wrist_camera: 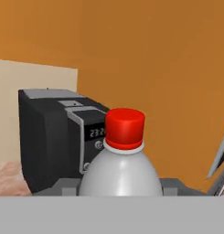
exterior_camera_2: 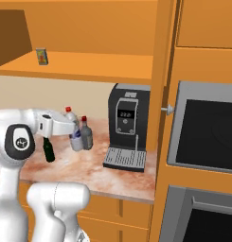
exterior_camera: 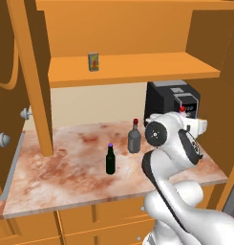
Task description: Sort all alcoholic drinks to one cabinet, and non-alcoholic drinks to the other.
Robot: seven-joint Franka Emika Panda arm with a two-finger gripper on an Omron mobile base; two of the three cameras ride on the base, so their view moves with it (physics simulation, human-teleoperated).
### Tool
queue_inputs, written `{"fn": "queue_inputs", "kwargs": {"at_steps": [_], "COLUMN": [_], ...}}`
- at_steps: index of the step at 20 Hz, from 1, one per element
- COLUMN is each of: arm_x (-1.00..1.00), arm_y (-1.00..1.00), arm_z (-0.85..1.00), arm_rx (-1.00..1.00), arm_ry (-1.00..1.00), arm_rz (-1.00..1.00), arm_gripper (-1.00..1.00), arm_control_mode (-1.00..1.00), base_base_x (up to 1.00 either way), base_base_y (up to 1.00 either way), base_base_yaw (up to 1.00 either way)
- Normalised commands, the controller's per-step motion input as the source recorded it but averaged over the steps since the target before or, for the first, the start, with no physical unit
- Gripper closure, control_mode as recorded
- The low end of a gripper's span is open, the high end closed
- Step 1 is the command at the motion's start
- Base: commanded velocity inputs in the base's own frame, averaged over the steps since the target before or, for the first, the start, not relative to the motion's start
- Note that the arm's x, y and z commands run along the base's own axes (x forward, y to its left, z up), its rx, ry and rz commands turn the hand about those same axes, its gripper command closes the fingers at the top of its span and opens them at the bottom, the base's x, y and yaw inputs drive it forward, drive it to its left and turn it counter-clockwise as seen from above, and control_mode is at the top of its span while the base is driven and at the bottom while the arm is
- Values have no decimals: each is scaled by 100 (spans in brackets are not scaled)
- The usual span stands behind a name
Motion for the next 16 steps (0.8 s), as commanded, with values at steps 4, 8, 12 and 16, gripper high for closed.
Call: {"fn": "queue_inputs", "kwargs": {"at_steps": [4,8,12,16], "arm_x": [-20,-3,0,8], "arm_y": [0,0,1,7], "arm_z": [67,63,52,47], "arm_rx": [4,4,11,15], "arm_ry": [0,0,0,0], "arm_rz": [23,21,20,20], "arm_gripper": [100,100,100,100], "arm_control_mode": [-100,-100,-100,-100], "base_base_x": [0,0,0,0], "base_base_y": [0,0,0,0], "base_base_yaw": [0,0,0,0]}}
